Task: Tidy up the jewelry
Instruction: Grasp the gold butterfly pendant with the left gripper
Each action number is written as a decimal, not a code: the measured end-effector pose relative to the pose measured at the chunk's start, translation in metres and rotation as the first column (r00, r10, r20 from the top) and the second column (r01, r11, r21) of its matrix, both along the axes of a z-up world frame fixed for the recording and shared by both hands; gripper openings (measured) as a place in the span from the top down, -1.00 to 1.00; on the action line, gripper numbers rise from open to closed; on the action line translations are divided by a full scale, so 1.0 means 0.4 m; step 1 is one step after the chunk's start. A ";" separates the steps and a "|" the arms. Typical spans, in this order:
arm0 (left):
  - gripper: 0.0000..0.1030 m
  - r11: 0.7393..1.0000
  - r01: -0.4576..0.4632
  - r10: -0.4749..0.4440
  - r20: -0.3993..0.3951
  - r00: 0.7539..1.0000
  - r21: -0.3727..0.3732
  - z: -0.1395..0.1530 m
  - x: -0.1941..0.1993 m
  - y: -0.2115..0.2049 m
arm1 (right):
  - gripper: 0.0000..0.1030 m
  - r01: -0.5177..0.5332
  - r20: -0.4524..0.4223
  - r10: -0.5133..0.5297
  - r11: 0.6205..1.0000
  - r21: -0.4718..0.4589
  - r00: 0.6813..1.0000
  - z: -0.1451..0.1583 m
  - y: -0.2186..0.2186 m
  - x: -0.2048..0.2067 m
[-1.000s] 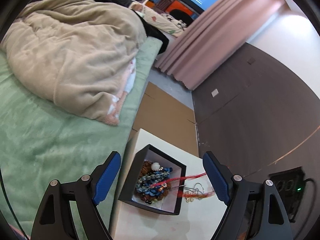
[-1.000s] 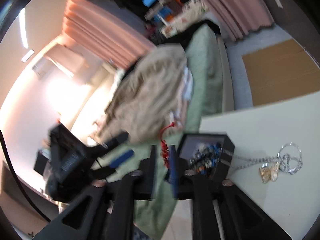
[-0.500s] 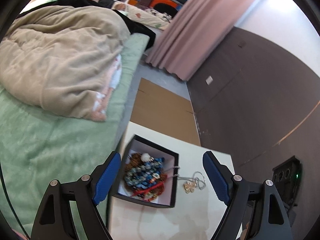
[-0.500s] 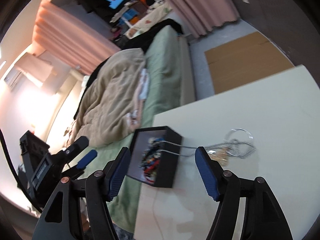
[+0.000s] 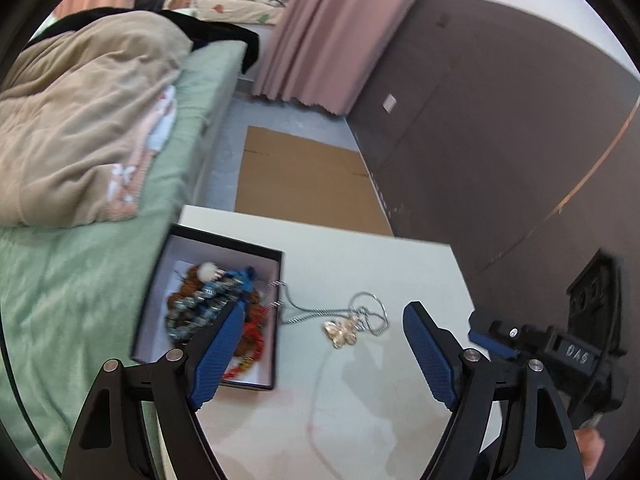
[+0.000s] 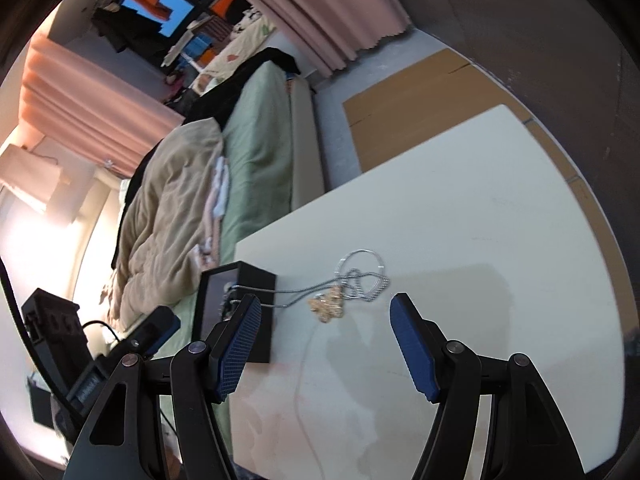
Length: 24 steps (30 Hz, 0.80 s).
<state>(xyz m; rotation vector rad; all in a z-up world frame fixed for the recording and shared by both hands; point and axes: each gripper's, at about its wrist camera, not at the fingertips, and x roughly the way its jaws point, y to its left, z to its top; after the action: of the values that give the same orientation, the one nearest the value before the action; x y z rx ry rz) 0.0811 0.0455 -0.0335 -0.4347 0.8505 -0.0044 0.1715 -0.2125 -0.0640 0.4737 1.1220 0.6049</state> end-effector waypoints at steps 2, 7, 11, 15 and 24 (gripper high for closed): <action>-0.53 0.999 0.021 -0.021 -0.020 1.000 0.026 -0.013 0.014 -0.030 | -0.31 0.013 -0.011 -0.013 1.000 -0.007 1.000 -0.004 -0.024 0.003; -0.47 0.995 0.064 -0.058 -0.076 0.995 0.076 -0.052 0.049 -0.093 | -0.32 0.041 -0.038 -0.041 0.999 -0.010 0.998 -0.013 -0.085 0.008; -0.45 0.989 0.084 -0.071 -0.111 0.991 0.120 -0.078 0.073 -0.133 | -0.32 0.059 -0.046 -0.059 0.998 -0.005 0.997 -0.014 -0.123 0.012; -0.44 0.984 0.098 -0.077 -0.147 0.986 0.148 -0.108 0.096 -0.165 | -0.31 0.069 -0.049 -0.069 0.998 0.001 0.996 -0.013 -0.153 0.016; -0.44 0.972 0.090 -0.045 -0.207 0.977 0.215 -0.169 0.144 -0.202 | -0.31 0.083 -0.055 -0.082 0.997 0.008 0.995 -0.014 -0.186 0.034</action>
<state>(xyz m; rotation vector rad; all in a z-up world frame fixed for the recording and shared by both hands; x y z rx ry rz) 0.1387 -0.0354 -0.1011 -0.1954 1.0522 0.0729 0.1850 -0.2870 -0.0695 0.5454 1.1462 0.5281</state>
